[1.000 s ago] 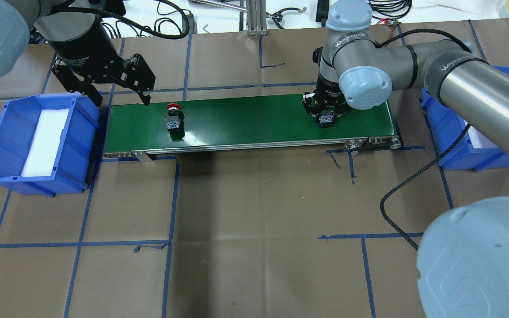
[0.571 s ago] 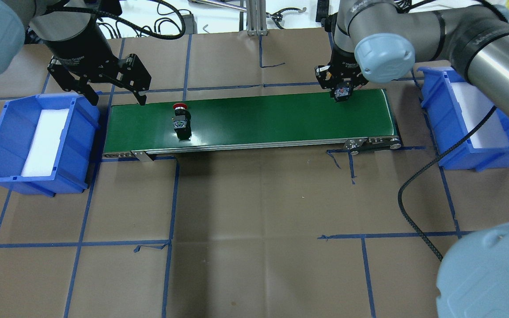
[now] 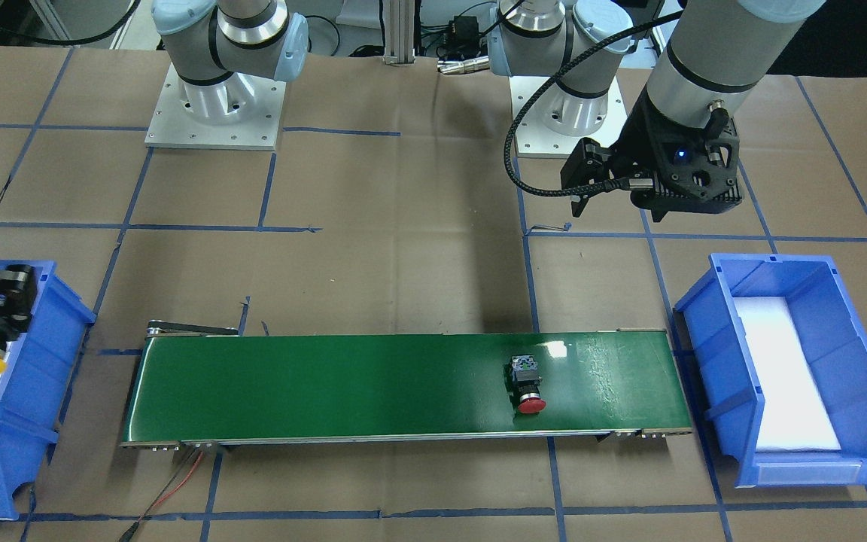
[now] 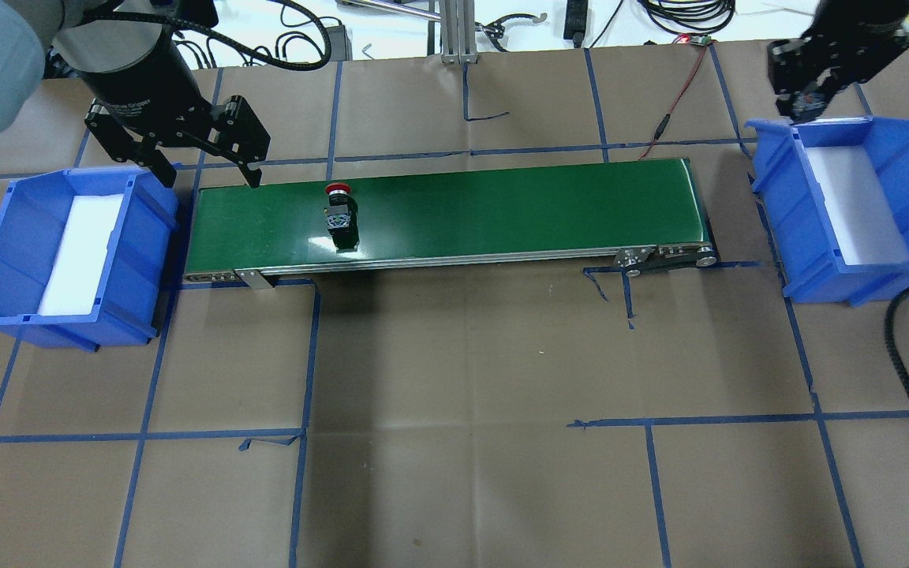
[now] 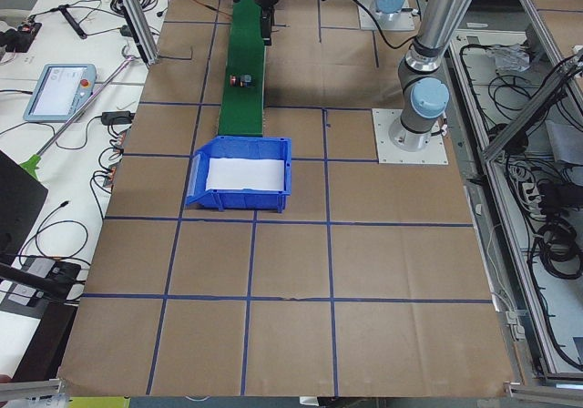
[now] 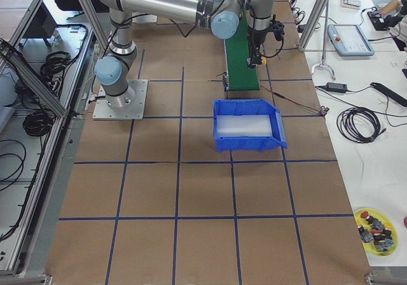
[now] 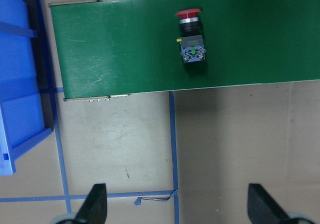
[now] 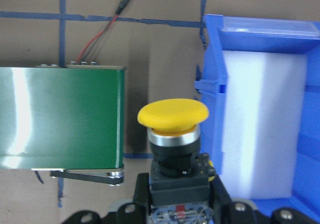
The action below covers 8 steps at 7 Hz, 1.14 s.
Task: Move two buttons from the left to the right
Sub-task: 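Lift the yellow button and carry it to the empty blue bin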
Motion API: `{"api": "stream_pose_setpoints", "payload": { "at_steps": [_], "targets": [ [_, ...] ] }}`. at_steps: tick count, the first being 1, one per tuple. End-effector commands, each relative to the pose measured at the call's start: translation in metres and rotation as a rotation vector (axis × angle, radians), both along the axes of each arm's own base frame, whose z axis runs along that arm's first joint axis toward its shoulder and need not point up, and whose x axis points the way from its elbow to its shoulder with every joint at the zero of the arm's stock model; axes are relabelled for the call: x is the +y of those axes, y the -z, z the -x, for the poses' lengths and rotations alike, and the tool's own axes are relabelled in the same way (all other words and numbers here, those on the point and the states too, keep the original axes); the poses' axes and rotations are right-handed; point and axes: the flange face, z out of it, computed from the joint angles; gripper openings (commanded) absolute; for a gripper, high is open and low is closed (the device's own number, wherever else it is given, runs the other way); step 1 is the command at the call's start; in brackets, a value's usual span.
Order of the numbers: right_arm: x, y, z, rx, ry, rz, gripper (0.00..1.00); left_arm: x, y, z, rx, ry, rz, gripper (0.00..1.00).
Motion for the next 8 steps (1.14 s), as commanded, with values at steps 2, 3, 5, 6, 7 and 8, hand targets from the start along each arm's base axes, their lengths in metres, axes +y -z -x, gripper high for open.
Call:
{"api": "stream_pose_setpoints", "payload": {
  "at_steps": [2, 3, 5, 6, 7, 8],
  "targets": [
    [0.012, 0.033, 0.112, 0.006, 0.010, -0.006, 0.02, 0.000, 0.000, 0.001, 0.001, 0.001, 0.000, 1.00],
    [0.020, 0.062, 0.113, 0.007, 0.018, -0.004, 0.02, 0.000, 0.001, 0.000, 0.001, 0.001, -0.003, 1.00],
    [0.040, 0.111, 0.127, -0.014, -0.021, 0.035, 0.02, -0.001, 0.001, 0.001, 0.002, 0.002, -0.001, 1.00],
    [0.049, 0.128, 0.147, -0.097, -0.015, 0.046, 0.02, 0.000, 0.000, 0.001, 0.002, 0.002, 0.000, 1.00],
    [0.052, 0.147, 0.154, -0.116, -0.033, 0.019, 0.02, 0.000, -0.001, 0.001, 0.001, 0.002, 0.002, 1.00],
    [0.053, 0.171, 0.154, -0.125, -0.043, 0.003, 0.02, 0.000, -0.001, 0.001, 0.001, 0.002, 0.002, 1.00]
  ]
}}
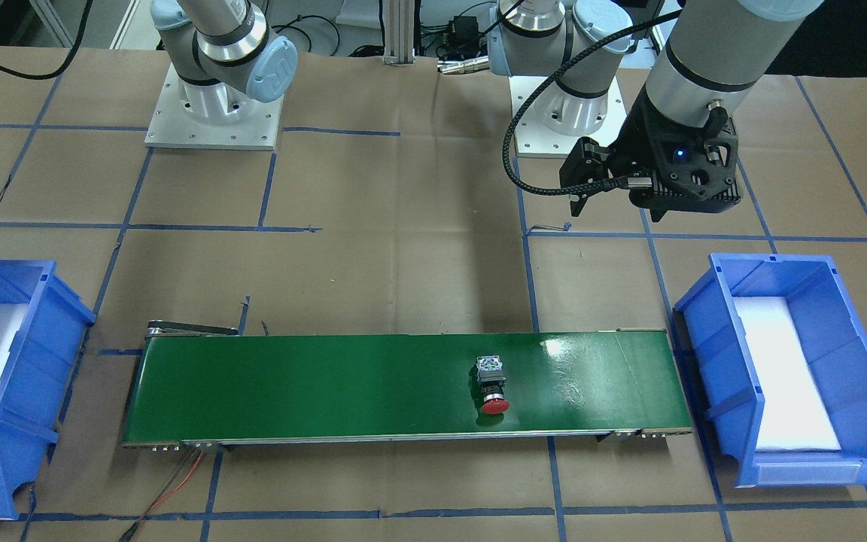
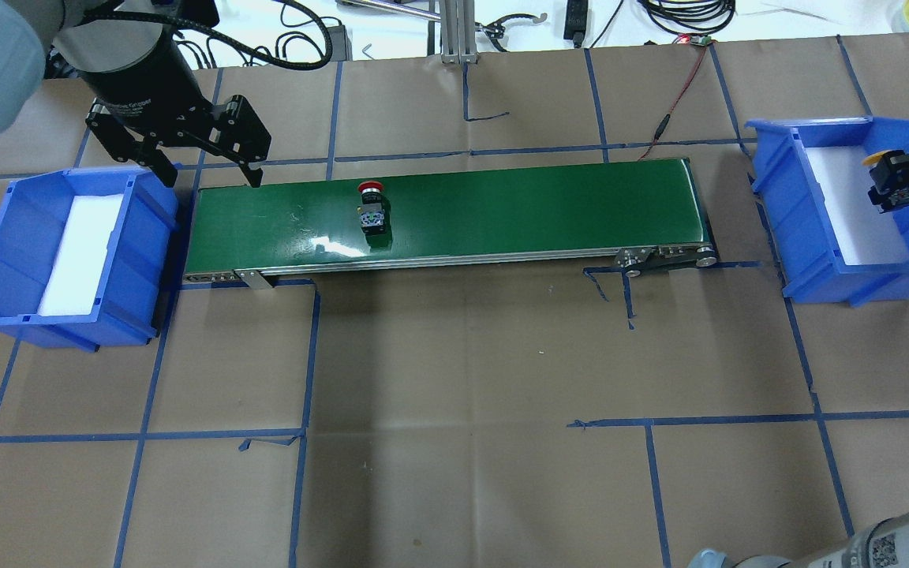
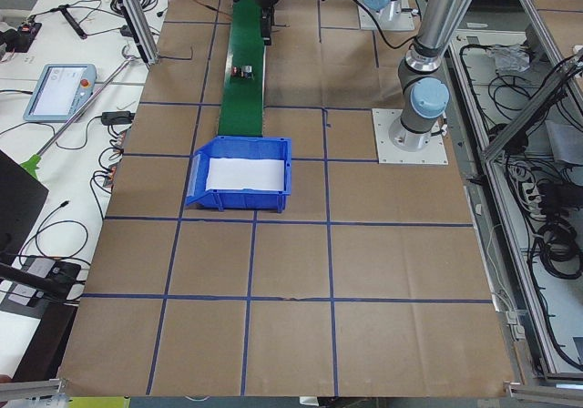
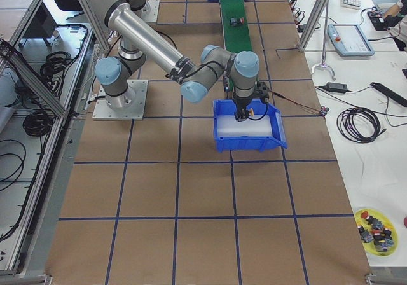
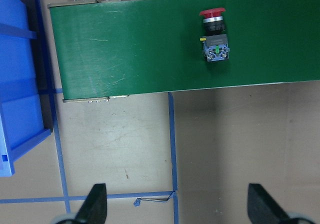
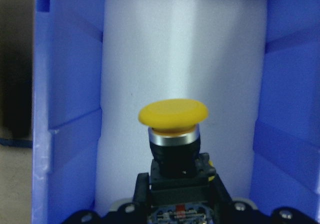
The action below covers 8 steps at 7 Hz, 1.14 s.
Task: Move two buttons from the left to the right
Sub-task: 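Lower the yellow button into the bin and open the right gripper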
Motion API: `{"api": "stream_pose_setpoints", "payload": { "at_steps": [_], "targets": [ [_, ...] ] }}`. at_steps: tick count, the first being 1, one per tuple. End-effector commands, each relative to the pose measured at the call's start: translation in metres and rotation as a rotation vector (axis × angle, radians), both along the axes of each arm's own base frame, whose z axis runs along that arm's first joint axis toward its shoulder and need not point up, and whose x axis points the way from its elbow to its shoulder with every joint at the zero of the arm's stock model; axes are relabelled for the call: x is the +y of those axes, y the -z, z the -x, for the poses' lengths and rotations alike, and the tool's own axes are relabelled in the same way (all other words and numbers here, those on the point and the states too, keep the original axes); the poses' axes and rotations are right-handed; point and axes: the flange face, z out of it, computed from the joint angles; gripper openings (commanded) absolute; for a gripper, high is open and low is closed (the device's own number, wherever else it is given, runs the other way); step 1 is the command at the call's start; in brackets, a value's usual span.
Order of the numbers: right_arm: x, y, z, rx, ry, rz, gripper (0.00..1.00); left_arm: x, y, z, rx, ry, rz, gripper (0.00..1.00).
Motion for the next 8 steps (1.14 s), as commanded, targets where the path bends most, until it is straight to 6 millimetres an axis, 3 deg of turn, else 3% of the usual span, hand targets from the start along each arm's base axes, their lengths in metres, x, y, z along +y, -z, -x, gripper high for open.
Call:
{"api": "stream_pose_setpoints", "payload": {
  "at_steps": [1, 4, 8],
  "targets": [
    [0.002, 0.037, 0.005, 0.016, -0.042, 0.029, 0.02, 0.000, 0.000, 0.000, -0.001, 0.000, 0.001, 1.00],
    [0.014, 0.073, -0.003, -0.002, -0.043, -0.009, 0.03, 0.000, 0.000, 0.000, -0.001, 0.000, 0.001, 1.00],
    [0.023, 0.078, 0.001, 0.046, 0.003, -0.064, 0.08, 0.000, 0.000, -0.001, -0.001, -0.001, 0.001, 1.00]
  ]
}}
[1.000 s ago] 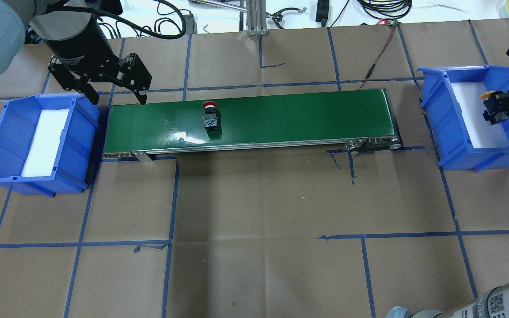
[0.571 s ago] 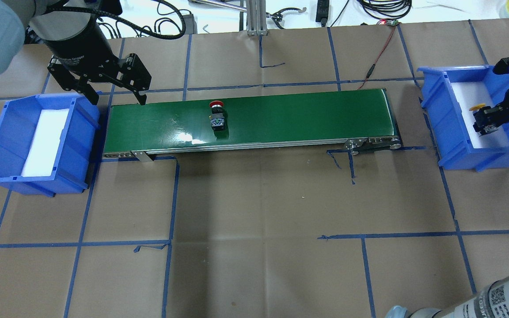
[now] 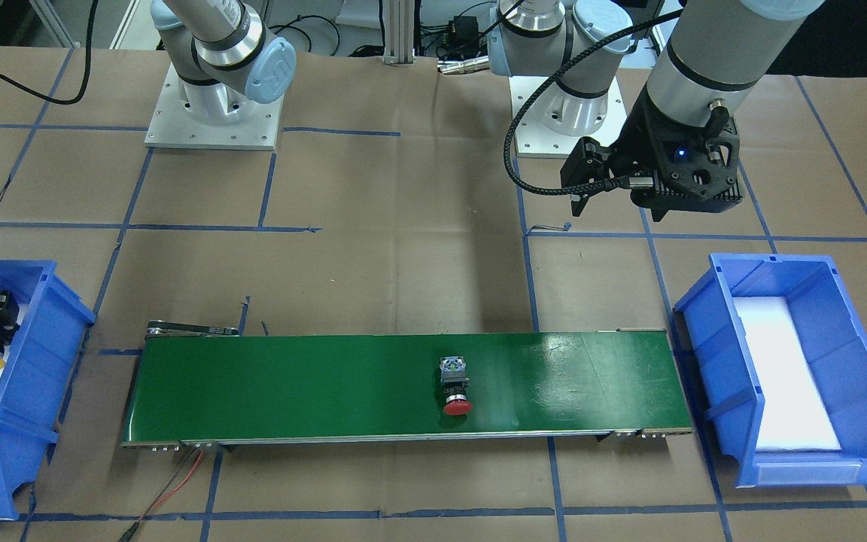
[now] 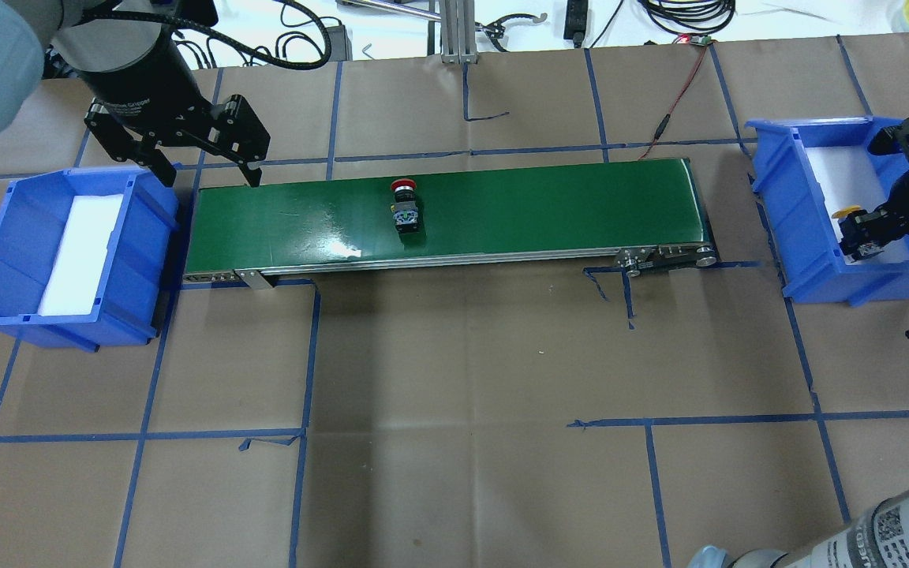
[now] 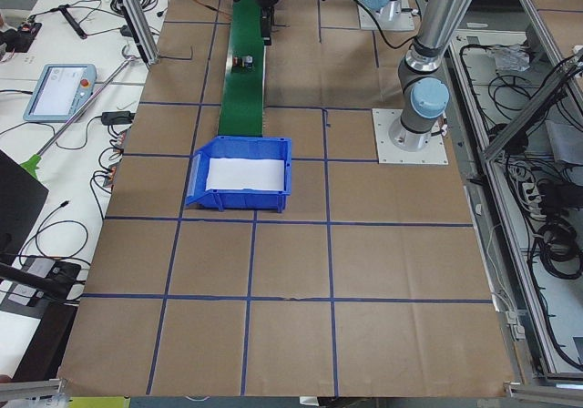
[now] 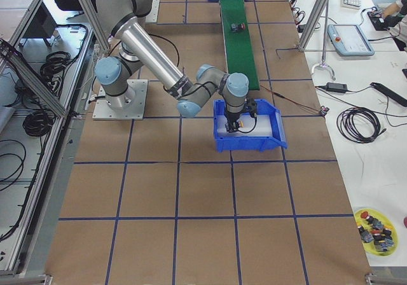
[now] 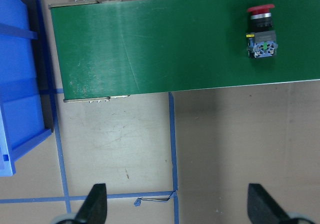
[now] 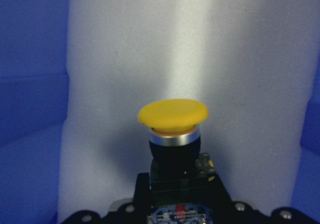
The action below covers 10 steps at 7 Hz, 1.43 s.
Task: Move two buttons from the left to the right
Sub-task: 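Lower the yellow button into the bin and open the right gripper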
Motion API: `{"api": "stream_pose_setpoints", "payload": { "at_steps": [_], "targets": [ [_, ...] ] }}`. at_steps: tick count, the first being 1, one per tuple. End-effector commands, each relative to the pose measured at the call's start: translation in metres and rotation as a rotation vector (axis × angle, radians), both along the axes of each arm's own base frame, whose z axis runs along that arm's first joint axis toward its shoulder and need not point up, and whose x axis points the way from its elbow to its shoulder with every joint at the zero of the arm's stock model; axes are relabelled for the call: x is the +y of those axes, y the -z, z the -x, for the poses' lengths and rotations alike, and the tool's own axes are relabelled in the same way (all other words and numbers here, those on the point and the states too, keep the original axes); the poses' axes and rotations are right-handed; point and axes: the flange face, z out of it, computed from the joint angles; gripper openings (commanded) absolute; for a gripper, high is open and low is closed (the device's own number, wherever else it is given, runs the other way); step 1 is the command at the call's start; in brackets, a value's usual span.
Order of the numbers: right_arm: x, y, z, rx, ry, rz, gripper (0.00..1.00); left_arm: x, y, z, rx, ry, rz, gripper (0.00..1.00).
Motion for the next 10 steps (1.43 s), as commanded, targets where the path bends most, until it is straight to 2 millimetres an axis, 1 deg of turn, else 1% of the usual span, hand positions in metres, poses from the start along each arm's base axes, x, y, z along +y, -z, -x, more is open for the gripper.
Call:
{"api": "stream_pose_setpoints", "payload": {
  "at_steps": [1, 3, 4, 7, 8, 9, 10],
  "targets": [
    [0.003, 0.002, 0.001, 0.021, 0.025, -0.030, 0.10, -0.001, 0.001, 0.000, 0.000, 0.000, 0.000, 1.00],
    [0.003, 0.002, 0.000, 0.011, 0.025, -0.026, 0.46, -0.001, 0.000, 0.000, 0.000, 0.000, 0.001, 1.00],
    [0.002, 0.002, -0.001, 0.002, 0.026, -0.020, 0.68, -0.001, 0.000, 0.000, 0.000, 0.000, 0.003, 1.00],
    [0.002, -0.002, 0.000, 0.007, 0.027, -0.014, 0.69, -0.002, 0.000, 0.000, 0.000, 0.000, 0.003, 1.00],
    [-0.001, -0.010, 0.001, 0.016, 0.025, -0.004, 0.69, -0.001, 0.000, 0.000, 0.002, 0.000, 0.005, 1.00],
    [-0.005, -0.024, 0.001, 0.029, 0.022, 0.019, 0.74, -0.002, 0.000, 0.000, 0.002, 0.000, 0.005, 1.00],
    [-0.010, -0.046, -0.002, 0.003, 0.021, 0.057, 0.95, -0.002, 0.000, 0.000, 0.000, 0.000, 0.005, 1.00]
  ]
}}
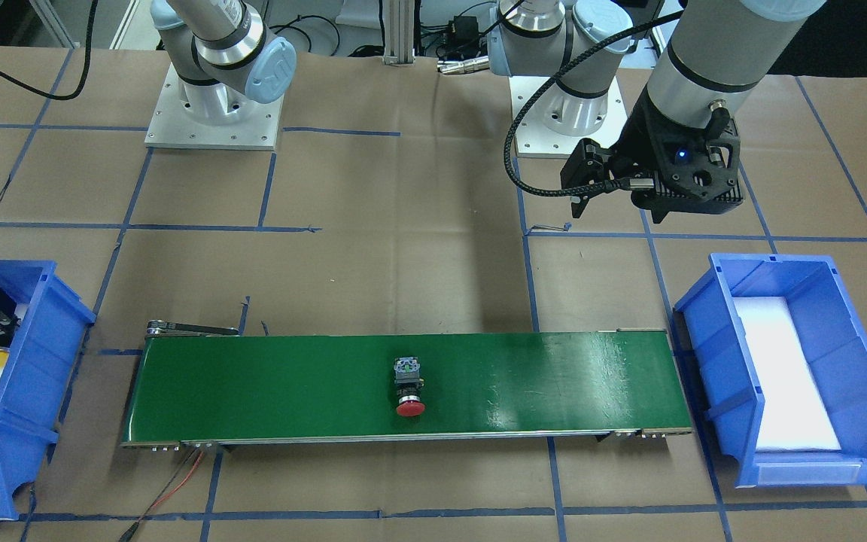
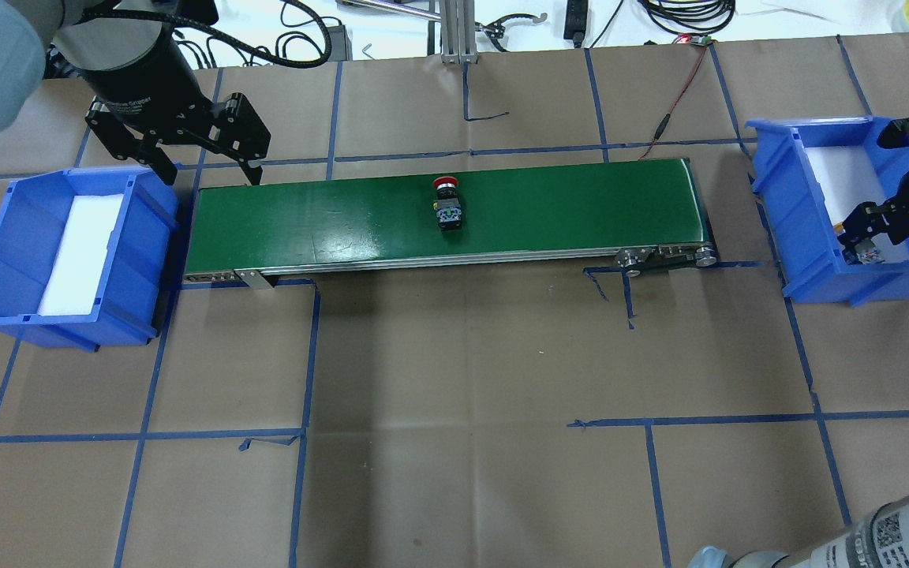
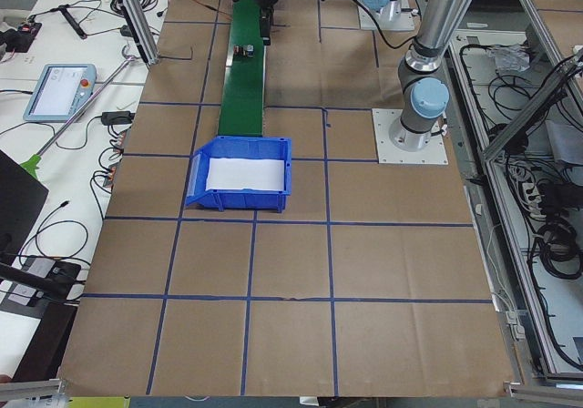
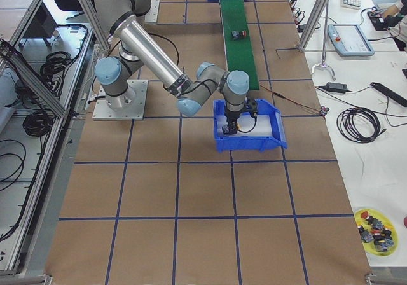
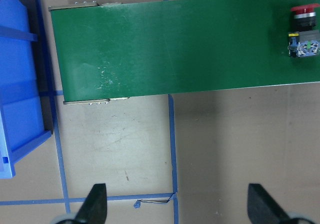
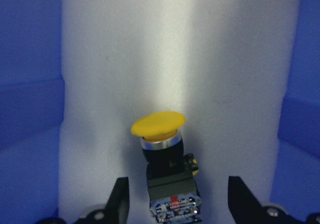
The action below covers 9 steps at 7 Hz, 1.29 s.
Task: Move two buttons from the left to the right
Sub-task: 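Lower the yellow button into the bin and open the right gripper, then raise the right gripper out of the bin toward the conveyor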
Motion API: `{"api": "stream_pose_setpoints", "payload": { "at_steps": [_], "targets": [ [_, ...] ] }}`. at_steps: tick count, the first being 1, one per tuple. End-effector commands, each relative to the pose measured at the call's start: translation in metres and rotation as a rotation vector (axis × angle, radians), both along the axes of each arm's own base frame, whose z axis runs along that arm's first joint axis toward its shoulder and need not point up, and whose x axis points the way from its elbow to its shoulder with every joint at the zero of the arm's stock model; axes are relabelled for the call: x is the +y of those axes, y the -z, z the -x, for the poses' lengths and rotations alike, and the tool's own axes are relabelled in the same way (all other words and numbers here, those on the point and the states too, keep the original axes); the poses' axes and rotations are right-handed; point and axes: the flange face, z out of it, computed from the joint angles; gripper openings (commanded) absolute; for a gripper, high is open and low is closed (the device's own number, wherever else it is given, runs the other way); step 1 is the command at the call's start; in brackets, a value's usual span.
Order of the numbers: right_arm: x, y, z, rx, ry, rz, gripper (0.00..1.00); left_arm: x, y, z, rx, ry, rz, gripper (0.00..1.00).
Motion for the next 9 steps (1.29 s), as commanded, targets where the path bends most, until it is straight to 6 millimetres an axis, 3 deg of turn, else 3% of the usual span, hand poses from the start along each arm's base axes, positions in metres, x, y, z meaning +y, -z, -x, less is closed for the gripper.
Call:
{"api": "stream_pose_setpoints", "payload": {
  "at_steps": [1, 3, 5, 6, 7, 8, 9],
  "targets": [
    [-0.013, -0.046, -0.004, -0.037, -0.011, 0.104, 1.00, 0.000, 0.000, 0.000, 0.000, 0.000, 0.000, 1.00],
    [-0.004, -0.110, -0.011, -0.019, -0.020, 0.117, 1.00, 0.000, 0.000, 0.000, -0.001, 0.000, 0.000, 1.00],
    [-0.011, -0.183, -0.028, 0.056, -0.049, 0.227, 1.00, -0.001, 0.002, 0.000, 0.002, 0.000, -0.003, 1.00],
    [-0.016, -0.204, -0.038, 0.058, -0.057, 0.246, 1.00, 0.000, 0.001, 0.000, 0.001, 0.000, -0.001, 1.00],
    [-0.022, -0.202, -0.072, 0.017, -0.054, 0.196, 1.00, 0.000, 0.001, 0.000, -0.001, 0.000, -0.001, 1.00],
    [-0.030, -0.199, -0.130, -0.015, -0.046, 0.159, 1.00, 0.000, 0.001, 0.000, 0.001, 0.000, -0.001, 1.00],
    [-0.034, -0.210, -0.180, 0.050, 0.020, 0.144, 1.00, 0.000, 0.000, 0.000, 0.000, 0.000, 0.000, 1.00]
  ]
}}
